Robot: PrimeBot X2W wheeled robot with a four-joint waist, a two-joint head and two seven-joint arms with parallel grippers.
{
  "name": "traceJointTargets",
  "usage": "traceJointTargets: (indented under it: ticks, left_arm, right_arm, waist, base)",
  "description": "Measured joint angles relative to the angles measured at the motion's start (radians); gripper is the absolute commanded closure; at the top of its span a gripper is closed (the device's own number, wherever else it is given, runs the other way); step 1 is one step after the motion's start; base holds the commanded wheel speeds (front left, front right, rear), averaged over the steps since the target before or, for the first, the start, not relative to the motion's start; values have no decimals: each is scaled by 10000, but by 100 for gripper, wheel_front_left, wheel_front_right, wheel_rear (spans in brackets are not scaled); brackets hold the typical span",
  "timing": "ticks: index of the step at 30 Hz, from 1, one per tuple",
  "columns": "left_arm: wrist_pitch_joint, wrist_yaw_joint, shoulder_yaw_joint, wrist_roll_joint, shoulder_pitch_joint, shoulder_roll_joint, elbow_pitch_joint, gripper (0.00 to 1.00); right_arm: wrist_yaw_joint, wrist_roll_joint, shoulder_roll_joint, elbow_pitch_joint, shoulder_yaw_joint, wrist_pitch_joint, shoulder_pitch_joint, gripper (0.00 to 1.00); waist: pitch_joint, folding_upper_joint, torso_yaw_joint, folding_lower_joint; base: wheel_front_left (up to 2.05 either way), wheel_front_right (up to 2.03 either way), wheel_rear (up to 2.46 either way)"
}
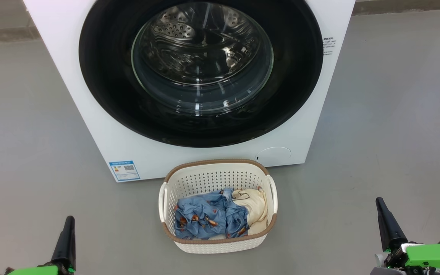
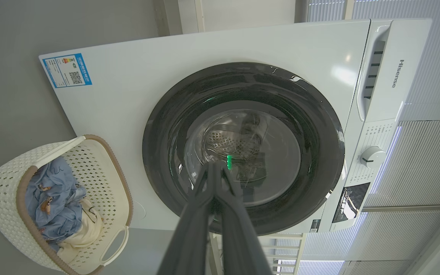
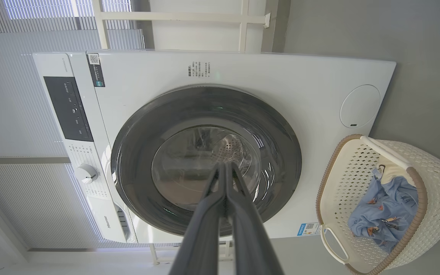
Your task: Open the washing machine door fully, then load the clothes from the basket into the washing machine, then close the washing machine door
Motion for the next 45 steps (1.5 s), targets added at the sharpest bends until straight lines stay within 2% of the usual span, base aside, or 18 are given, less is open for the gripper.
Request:
traceJointTargets:
  ticks: [28,29,34,45]
  left_arm:
    - [0,0,-6,0,4,-6,17,100]
    - [0,15,-12,0,33,-31,84,0]
    - [-2,25,-96,0,468,-263,535,0]
    - [-194,25,-222,4,425,-270,445,0]
  right_arm:
    - [0,0,4,19,0,-2,4,100]
    - [0,2,13,96,2,-15,34,0]
    - [0,2,148,579,4,-19,437,0]
    - [0,-84,113,476,19,-219,445,0]
  waist:
    - [0,0,0,0]
    - [0,0,0,0]
    - [7,0,-2,0]
    - [1,0,2,1]
  base:
    - [0,0,0]
    - [0,0,0]
    - [0,0,0]
    - [0,0,0]
